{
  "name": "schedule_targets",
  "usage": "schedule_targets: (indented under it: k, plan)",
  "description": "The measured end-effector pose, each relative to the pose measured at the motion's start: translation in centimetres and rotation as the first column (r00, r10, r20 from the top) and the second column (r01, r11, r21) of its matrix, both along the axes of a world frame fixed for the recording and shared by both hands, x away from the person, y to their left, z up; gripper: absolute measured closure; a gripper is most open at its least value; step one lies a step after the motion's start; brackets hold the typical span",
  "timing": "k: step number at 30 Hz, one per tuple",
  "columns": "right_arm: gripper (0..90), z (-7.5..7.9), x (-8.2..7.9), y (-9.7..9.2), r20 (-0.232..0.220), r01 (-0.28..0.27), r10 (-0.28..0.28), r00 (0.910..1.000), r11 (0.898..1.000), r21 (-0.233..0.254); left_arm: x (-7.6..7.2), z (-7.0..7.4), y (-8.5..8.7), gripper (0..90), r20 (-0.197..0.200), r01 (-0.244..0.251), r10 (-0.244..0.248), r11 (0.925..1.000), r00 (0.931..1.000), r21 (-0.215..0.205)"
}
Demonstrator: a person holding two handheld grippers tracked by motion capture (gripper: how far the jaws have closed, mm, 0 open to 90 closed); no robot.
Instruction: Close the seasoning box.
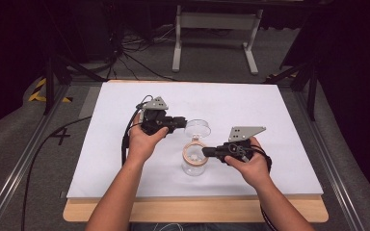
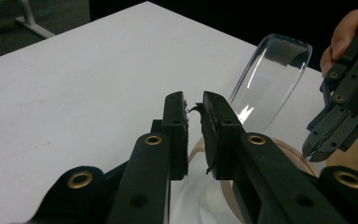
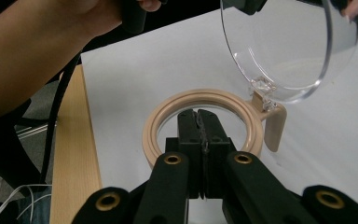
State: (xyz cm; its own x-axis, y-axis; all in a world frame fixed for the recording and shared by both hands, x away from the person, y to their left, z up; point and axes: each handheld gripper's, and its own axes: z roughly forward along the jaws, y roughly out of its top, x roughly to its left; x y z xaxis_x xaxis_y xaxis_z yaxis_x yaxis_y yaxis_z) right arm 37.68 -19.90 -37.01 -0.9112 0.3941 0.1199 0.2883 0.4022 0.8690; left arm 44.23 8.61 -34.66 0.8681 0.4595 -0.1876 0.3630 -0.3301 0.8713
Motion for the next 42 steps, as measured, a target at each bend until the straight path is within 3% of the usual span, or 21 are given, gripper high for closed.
schedule_targets:
  k: [6,14,20,23,27,40,42]
  plan:
    - [89.9,0.1,0.1,0.4,-0.001,-0.01,0.01,1.0,1.0,0.004,-0.7,0.1,0.0,79.6,0.004,0.016,-0.016,0.9998,0.9999,0.015]
    - [89.9,0.2,0.2,0.4,0.001,-0.024,0.024,0.9997,1.0,-0.002,-1.4,0.1,-0.3,78.8,0.006,0.054,-0.055,0.9952,0.9985,0.082]
    - [89.9,0.2,-0.1,0.0,-0.016,-0.033,0.033,0.9993,0.999,-0.02,-1.7,0.3,-0.1,78.4,-0.025,0.082,-0.08,0.9939,0.9965,0.074]
    - [90.0,0.3,-0.3,-0.2,-0.018,-0.047,0.046,0.9988,0.998,-0.036,-2.1,0.7,0.3,77.8,-0.068,0.121,-0.117,0.9902,0.9908,0.068]
    - [90.0,0.4,-0.5,-0.2,-0.021,-0.062,0.061,0.9979,0.997,-0.054,-2.4,1.0,0.6,76.5,-0.072,0.126,-0.121,0.9891,0.99,0.075]
    - [90.0,0.9,-0.5,0.1,-0.058,-0.134,0.127,0.9902,0.981,-0.141,-3.6,1.5,2.0,76.4,-0.122,0.141,-0.125,0.9802,0.9846,0.138]
    - [90.0,0.9,-0.4,0.3,-0.073,-0.16,0.15,0.986,0.973,-0.168,-3.7,1.5,2.1,76.4,-0.13,0.142,-0.123,0.9775,0.984,0.156]
